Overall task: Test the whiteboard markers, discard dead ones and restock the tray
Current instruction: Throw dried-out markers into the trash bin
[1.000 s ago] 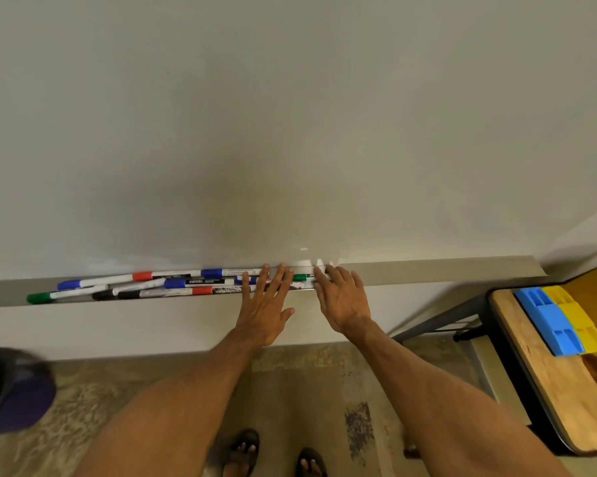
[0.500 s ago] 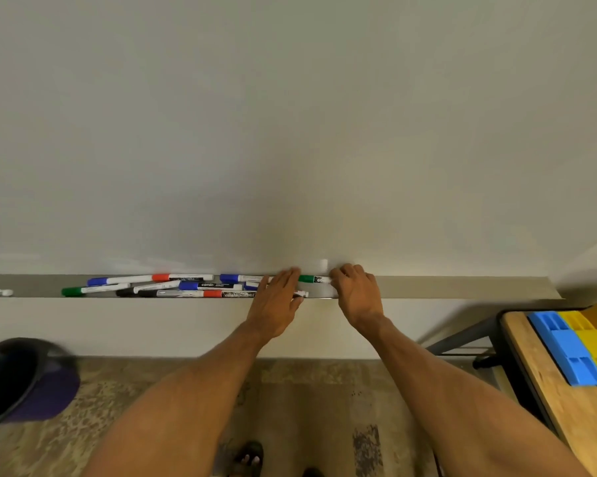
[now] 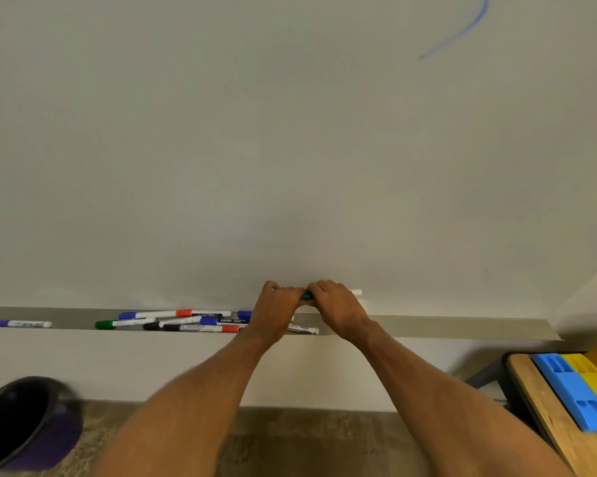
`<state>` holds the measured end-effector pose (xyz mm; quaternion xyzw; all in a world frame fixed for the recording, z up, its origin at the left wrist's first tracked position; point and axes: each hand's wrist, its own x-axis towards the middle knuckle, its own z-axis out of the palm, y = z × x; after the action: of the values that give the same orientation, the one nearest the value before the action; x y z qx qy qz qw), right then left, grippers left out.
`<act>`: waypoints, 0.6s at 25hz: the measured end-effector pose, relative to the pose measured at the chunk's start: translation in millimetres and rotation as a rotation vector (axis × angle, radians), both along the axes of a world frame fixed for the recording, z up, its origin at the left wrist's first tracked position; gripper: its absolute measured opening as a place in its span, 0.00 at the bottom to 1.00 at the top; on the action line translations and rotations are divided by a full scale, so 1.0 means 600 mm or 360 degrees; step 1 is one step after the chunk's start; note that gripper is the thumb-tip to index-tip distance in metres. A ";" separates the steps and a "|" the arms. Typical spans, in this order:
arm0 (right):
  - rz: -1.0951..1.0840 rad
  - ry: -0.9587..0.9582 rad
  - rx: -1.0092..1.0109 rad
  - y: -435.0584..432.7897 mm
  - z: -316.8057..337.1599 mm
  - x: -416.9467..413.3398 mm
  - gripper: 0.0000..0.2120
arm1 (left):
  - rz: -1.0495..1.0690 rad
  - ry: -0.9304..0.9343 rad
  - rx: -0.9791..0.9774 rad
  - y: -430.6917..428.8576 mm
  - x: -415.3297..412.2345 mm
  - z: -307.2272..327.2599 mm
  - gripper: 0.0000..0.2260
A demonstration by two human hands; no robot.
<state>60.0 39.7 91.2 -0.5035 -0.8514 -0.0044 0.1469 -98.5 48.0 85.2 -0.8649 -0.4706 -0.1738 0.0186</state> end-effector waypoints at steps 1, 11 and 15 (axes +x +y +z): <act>0.0019 -0.0028 0.0007 0.003 0.010 -0.003 0.09 | 0.0030 0.0082 0.0023 0.005 -0.005 0.009 0.10; -0.0005 -0.0046 0.0310 0.006 0.094 -0.043 0.13 | 0.0058 0.0250 0.0223 0.018 -0.056 0.100 0.13; -0.0050 -0.0077 0.0400 -0.007 0.121 -0.057 0.27 | -0.0013 0.0272 0.0286 0.004 -0.080 0.133 0.08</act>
<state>25.6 35.3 163.8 -0.4941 -0.8395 -0.1254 0.1881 -146.3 50.5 165.2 -0.8732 -0.4463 -0.1411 0.1354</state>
